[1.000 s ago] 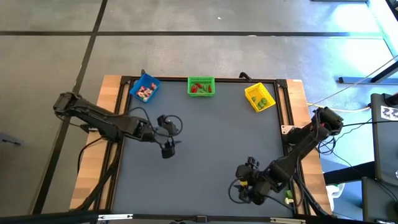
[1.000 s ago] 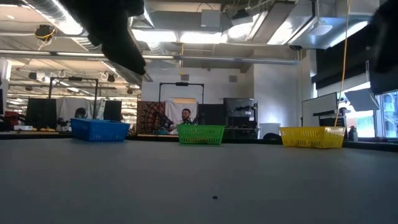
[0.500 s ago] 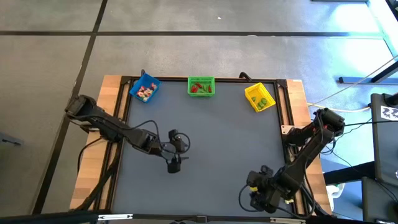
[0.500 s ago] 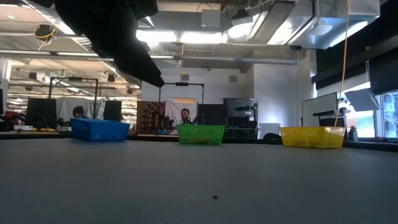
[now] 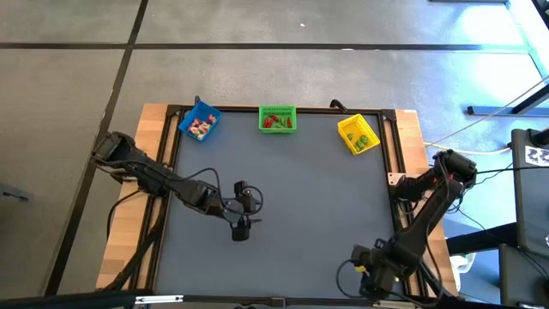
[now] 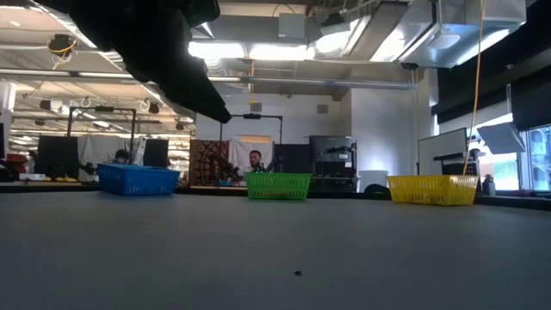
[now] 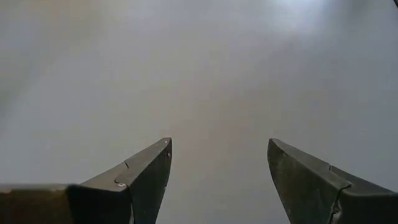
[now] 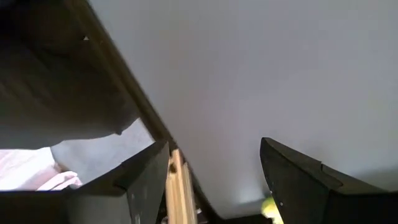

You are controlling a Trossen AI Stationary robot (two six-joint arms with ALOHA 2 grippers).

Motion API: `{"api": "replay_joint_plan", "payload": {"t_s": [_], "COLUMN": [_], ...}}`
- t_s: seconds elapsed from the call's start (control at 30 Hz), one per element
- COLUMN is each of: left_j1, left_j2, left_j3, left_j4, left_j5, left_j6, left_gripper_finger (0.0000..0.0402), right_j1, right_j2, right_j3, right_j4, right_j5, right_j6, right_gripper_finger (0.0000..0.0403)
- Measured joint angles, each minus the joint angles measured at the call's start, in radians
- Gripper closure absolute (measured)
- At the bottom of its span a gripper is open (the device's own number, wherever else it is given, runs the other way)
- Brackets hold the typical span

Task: Sort produce into baskets
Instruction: Put the green chili pepper into the yellow bin

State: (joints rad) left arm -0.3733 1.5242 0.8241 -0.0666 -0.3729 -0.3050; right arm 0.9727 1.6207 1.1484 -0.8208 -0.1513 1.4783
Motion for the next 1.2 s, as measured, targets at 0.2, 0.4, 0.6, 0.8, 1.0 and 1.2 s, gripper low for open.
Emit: {"api": "replay_joint_plan", "payload": {"t_s": [0.2, 0.4, 0.6, 0.8, 1.0, 1.2], "left_j1": [0.001, 0.001, 0.0, 0.001, 0.001, 0.001], "left_j2": [0.0, 0.0, 0.0, 0.006, 0.022, 0.051], "left_j3": [0.0, 0.0, 0.0, 0.0, 0.0, 0.0], "left_j4": [0.0, 0.0, 0.0, -0.003, 0.002, -0.004], "left_j5": [-0.006, -0.013, -0.014, -0.017, -0.021, -0.039], "left_j6": [0.01, 0.017, 0.019, 0.02, 0.024, 0.019], "left_gripper_finger": [0.0141, 0.0141, 0.0141, 0.0141, 0.0141, 0.0141], "right_j1": [0.073, 0.141, 0.175, 0.165, 0.157, 0.155], "right_j2": [0.0, 0.0, 0.0, 0.0, 0.001, 0.0], "right_j3": [0.0, 0.0, -0.045, -0.126, -0.186, -0.227], "right_j4": [0.016, -0.09, -0.119, -0.121, -0.083, -0.059], "right_j5": [-0.015, -0.051, -0.078, -0.115, -0.169, -0.199], "right_j6": [0.067, 0.091, 0.047, 0.057, 0.057, 0.055], "right_gripper_finger": [0.015, 0.015, 0.015, 0.015, 0.015, 0.015]}}
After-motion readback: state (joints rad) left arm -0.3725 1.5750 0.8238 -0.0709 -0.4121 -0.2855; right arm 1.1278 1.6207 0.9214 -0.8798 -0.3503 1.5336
